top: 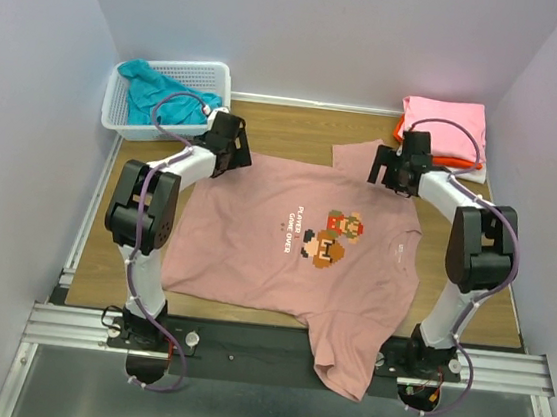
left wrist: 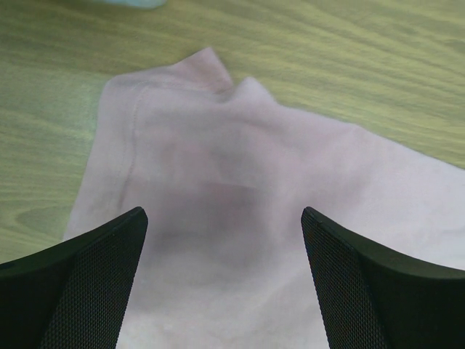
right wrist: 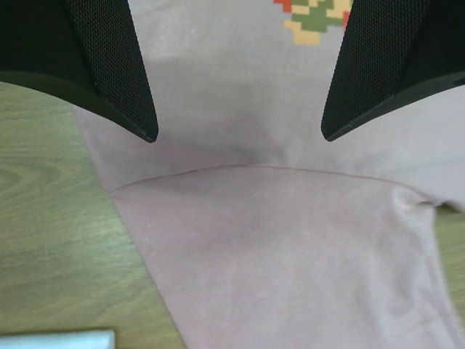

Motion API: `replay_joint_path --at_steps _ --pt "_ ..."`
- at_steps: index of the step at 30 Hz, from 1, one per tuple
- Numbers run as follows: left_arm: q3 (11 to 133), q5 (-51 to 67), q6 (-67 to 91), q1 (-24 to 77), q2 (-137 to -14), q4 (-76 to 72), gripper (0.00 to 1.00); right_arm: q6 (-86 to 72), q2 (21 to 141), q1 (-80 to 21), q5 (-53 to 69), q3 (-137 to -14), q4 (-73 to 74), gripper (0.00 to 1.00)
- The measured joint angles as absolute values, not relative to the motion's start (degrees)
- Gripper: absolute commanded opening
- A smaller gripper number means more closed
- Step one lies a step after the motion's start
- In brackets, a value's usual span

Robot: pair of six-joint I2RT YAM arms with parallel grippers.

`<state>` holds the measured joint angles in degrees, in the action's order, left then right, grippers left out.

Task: Fold and stack the t-shirts
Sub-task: Flatten the tshirt out

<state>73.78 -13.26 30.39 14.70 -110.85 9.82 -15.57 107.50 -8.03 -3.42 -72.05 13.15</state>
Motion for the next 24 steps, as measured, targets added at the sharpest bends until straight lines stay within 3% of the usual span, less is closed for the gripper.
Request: replay_joint_path --at_steps 7,14,24 --pt "82.3 -13.28 29.26 15.88 -112.07 11.22 0.94 -15.31 107.37 -8.03 1.65 -76.2 13.41 1.0" --pt "94.63 -13.28 27.14 16.51 -121.56 12.91 0.94 -14.61 114.26 -8.03 3.81 -84.09 13.37 1.0" --pt "96.88 -13.87 26.44 17.32 -126.72 16.36 0.94 -12.38 125.25 -8.03 3.68 -94.56 13.34 1.0"
